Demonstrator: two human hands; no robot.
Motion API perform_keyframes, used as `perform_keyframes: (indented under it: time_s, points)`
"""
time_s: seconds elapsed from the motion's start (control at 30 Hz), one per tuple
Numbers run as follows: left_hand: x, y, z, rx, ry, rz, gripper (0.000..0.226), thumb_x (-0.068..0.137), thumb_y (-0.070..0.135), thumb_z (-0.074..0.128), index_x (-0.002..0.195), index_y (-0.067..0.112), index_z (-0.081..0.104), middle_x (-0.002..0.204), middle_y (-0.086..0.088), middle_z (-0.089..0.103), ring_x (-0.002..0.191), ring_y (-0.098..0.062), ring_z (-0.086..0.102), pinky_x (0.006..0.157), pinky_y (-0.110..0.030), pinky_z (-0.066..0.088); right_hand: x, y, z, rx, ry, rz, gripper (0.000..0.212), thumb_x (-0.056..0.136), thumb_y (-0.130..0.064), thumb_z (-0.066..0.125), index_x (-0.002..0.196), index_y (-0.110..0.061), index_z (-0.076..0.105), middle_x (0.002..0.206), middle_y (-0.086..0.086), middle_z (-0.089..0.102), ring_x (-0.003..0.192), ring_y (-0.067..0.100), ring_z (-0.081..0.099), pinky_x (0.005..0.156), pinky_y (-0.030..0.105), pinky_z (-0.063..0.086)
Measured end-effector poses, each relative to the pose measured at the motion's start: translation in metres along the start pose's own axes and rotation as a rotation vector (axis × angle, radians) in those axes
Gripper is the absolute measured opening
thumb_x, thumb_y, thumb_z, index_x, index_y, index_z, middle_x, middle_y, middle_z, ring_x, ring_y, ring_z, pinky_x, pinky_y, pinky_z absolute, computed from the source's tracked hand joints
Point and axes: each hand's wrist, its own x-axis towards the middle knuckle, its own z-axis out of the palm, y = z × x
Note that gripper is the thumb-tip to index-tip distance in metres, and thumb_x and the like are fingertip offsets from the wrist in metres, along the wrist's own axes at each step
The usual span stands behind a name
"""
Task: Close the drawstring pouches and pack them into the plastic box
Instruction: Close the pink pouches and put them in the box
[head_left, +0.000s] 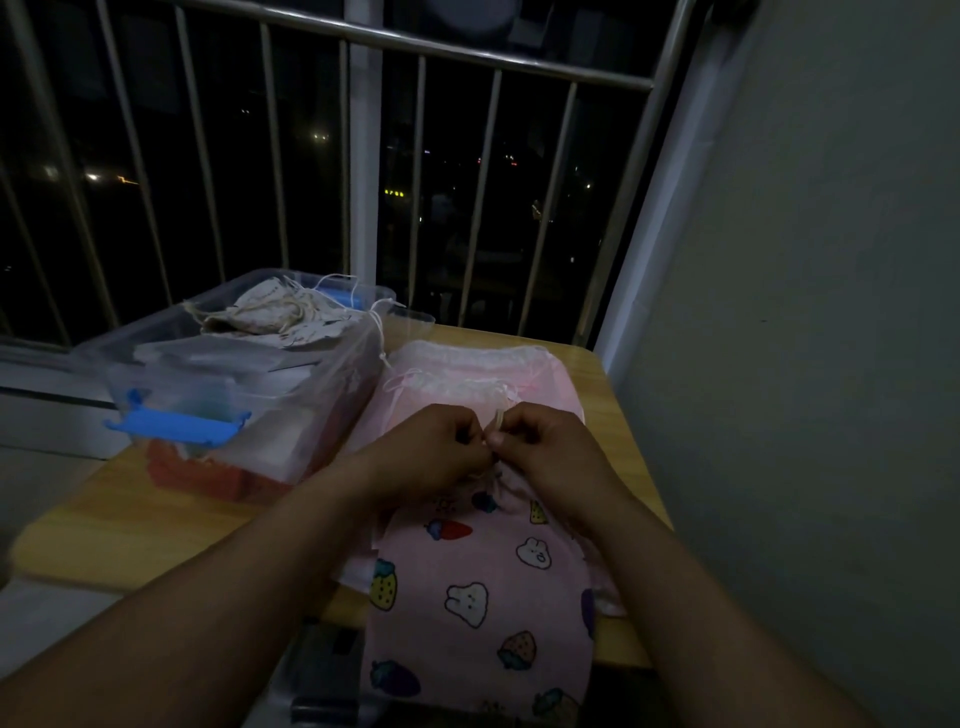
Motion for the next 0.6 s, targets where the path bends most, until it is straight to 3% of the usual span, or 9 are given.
perform_keyframes:
  time_s: [0.2, 0.37, 0.47, 0.6]
  points:
    - [0.002, -0.005, 0.012, 0.136, 0.136, 0.072, 0.015, 0.094, 0.025, 0.061, 0.083, 0.02, 0.053, 0.074, 0.0, 0.06, 0.064, -0.014, 0.053, 0.057, -0.03, 0.04, -0.002, 0.001, 0.008, -0.223, 0.028, -0.07, 0.01, 0.099, -0.022, 0.065, 0.091, -0.024, 0.07, 0.084, -0.007, 0.069, 0.08, 0.004, 0.062, 0.067, 0.015, 0.043]
    - [0.003, -0.004, 0.01, 0.157, 0.124, 0.105, 0.023, 0.1, 0.022, 0.056, 0.086, 0.009, 0.067, 0.077, -0.004, 0.065, 0.067, -0.014, 0.056, 0.065, -0.033, 0.046, 0.0, 0.002, 0.008, -0.148, 0.05, -0.074, 0.01, 0.099, -0.019, 0.065, 0.091, -0.021, 0.071, 0.086, -0.004, 0.071, 0.085, 0.014, 0.065, 0.077, 0.029, 0.051]
    - [0.003, -0.005, -0.002, 0.042, 0.051, 0.032, 0.02, 0.099, 0.022, 0.064, 0.091, 0.004, 0.068, 0.077, -0.003, 0.064, 0.063, -0.007, 0.053, 0.059, -0.018, 0.043, 0.0, 0.001, 0.005, -0.056, 0.029, -0.032, 0.011, 0.099, -0.016, 0.065, 0.094, -0.019, 0.074, 0.088, -0.006, 0.074, 0.087, 0.01, 0.066, 0.078, 0.021, 0.051]
    - [0.002, -0.008, -0.009, -0.136, -0.028, -0.029, 0.025, 0.097, 0.032, 0.071, 0.09, 0.008, 0.069, 0.084, -0.009, 0.071, 0.077, -0.015, 0.064, 0.073, -0.033, 0.052, 0.001, 0.005, 0.002, 0.065, -0.006, 0.069, 0.015, 0.101, -0.022, 0.064, 0.094, -0.018, 0.077, 0.095, 0.0, 0.077, 0.096, 0.02, 0.071, 0.09, 0.037, 0.056]
